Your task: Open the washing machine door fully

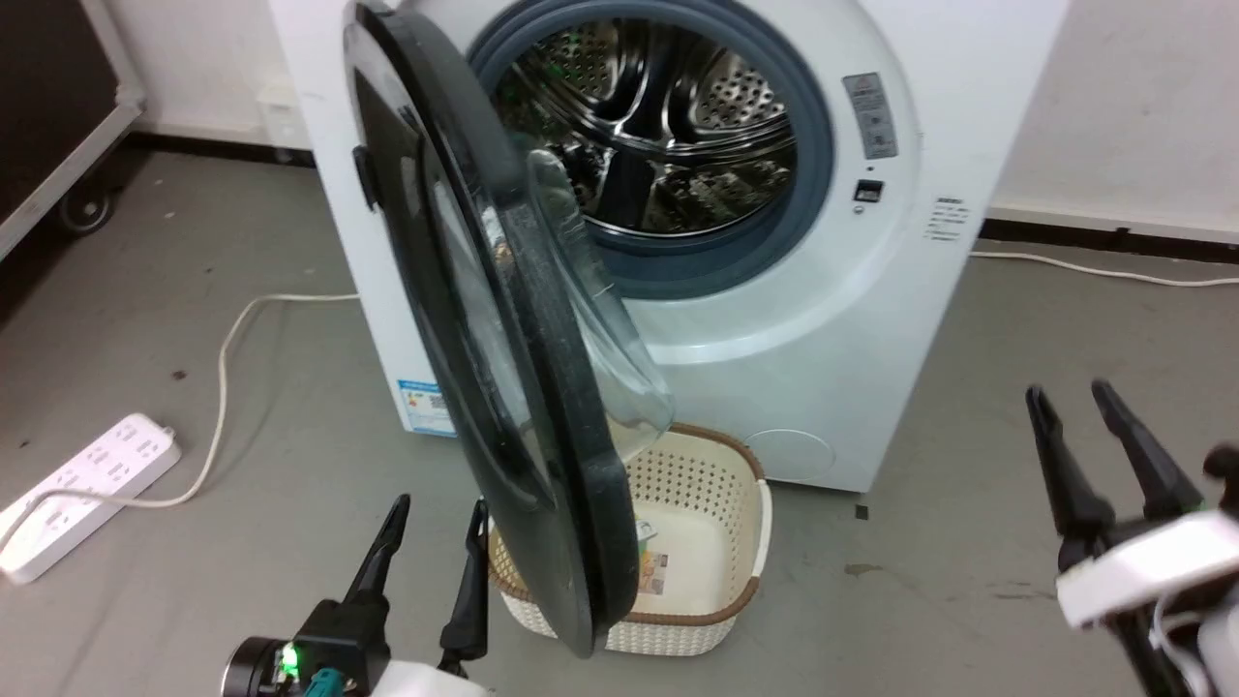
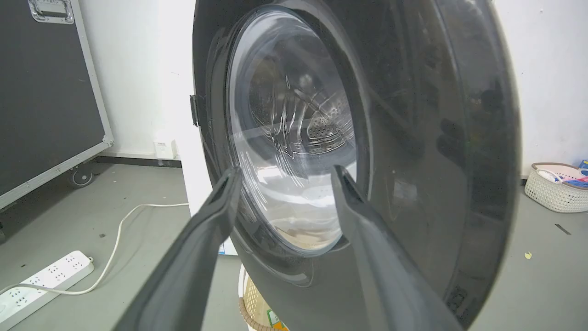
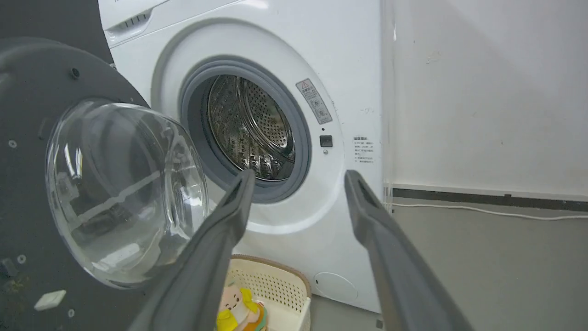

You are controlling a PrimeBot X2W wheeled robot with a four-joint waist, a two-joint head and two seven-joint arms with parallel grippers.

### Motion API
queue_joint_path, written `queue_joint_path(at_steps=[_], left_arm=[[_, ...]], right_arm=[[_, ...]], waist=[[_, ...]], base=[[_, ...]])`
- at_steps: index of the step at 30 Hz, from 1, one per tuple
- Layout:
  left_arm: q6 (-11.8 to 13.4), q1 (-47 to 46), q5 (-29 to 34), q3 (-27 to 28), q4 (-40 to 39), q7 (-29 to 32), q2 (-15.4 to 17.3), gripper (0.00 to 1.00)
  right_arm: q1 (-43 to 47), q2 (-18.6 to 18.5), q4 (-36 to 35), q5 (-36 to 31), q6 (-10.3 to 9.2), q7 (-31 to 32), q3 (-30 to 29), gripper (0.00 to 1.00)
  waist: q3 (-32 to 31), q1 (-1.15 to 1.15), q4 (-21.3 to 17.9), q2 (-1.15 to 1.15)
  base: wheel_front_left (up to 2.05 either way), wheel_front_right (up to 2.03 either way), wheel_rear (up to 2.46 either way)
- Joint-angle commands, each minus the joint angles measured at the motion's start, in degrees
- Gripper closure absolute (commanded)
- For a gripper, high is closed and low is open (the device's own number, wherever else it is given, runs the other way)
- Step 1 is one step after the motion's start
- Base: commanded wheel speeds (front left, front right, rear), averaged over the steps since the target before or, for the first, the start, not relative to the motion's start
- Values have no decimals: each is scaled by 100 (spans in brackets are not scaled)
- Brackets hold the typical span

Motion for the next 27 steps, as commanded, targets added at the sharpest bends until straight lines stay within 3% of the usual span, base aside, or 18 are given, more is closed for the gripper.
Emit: queue_joint_path(at_steps=[1, 7, 12, 19, 27], left_arm=[[-54, 108, -27, 42, -11, -32, 9, 0], [-157, 243, -58, 127, 33, -32, 9, 0], [-243, 321, -59, 114, 106, -32, 9, 0], [-246, 407, -60, 143, 200, -32, 9, 0], [-204, 370, -47, 84, 180, -32, 9, 0]], right_arm=[[226, 135, -48, -405, 6, -101, -133, 0], [1096, 1058, -814, -2032, 6, -189, -1089, 0], [1769, 1721, -1406, -2710, 6, -191, -1502, 0], [2193, 1986, -1584, -3224, 6, -192, -1474, 0], [2176, 2034, -1575, -3224, 6, -192, -1441, 0]], waist=[[-42, 0, -88, 0], [-96, 0, -250, 0], [-144, 0, -309, 0], [-172, 0, -411, 0], [-169, 0, -397, 0]], base=[[0, 0, 0], [0, 0, 0], [0, 0, 0], [0, 0, 0], [0, 0, 0]])
